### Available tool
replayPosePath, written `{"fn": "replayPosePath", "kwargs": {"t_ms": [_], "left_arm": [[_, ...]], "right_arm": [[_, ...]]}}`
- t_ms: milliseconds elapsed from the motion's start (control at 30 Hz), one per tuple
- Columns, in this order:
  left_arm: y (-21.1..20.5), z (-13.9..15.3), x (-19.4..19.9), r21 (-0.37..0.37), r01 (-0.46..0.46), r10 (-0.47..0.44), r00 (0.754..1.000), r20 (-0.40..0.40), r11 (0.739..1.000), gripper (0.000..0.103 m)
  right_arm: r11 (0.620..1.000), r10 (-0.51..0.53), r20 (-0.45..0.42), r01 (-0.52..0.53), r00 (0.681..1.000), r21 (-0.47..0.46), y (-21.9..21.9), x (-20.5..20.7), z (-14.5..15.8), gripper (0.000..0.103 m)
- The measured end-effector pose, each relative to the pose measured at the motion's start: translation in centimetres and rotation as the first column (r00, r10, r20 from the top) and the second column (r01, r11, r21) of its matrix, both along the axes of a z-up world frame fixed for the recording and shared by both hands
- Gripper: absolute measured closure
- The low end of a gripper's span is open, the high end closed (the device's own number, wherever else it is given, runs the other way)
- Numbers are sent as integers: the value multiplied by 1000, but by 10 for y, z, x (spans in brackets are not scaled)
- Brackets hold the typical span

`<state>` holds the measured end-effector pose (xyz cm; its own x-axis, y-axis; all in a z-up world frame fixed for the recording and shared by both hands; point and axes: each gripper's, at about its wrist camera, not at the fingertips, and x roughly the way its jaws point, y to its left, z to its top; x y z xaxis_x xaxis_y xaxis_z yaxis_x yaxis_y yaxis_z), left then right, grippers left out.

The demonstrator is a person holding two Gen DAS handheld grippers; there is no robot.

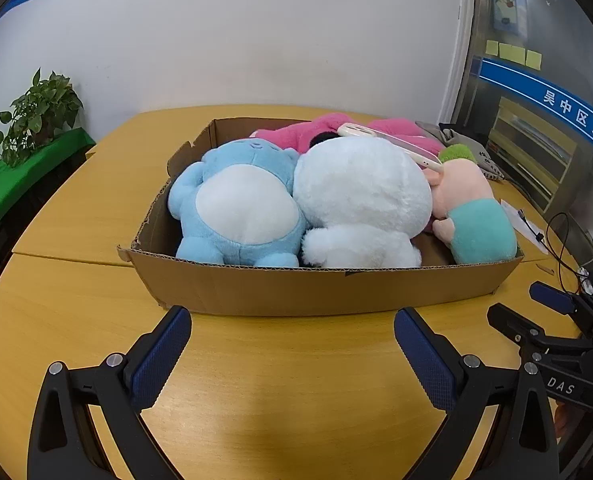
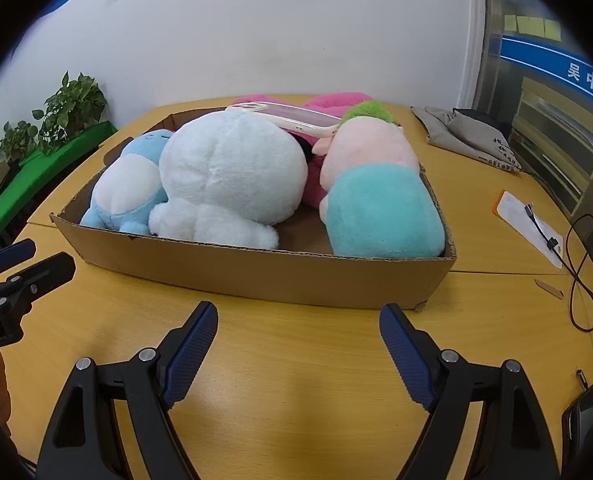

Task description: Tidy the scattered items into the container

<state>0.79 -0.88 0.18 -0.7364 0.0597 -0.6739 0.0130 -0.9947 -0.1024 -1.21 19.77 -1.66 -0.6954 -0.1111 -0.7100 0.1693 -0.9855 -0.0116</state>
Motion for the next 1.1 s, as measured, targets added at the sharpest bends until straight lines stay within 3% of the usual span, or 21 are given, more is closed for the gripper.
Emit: {"fn": "replayPosePath", "kwargs": {"t_ms": [433, 800, 1000, 1100], "left_arm": [[-2, -5, 1, 2, 12, -12, 1000, 14, 1000, 0], [2, -13, -7, 55, 41, -43, 998, 39, 998, 0], [-24, -28, -12, 48, 8, -11, 999, 53, 999, 0], [-50, -41, -12, 6, -35, 35, 997, 65, 999, 0]], "right_arm": [[1000, 1, 2, -1, 1000, 4, -4, -3, -2, 20], [1000, -10, -2, 10, 1000, -5, 6, -5, -2, 20], [998, 1, 29, 1, 1000, -70, 21, -10, -8, 20], [997, -2, 47, 6, 999, -82, 46, -16, -15, 20]]}}
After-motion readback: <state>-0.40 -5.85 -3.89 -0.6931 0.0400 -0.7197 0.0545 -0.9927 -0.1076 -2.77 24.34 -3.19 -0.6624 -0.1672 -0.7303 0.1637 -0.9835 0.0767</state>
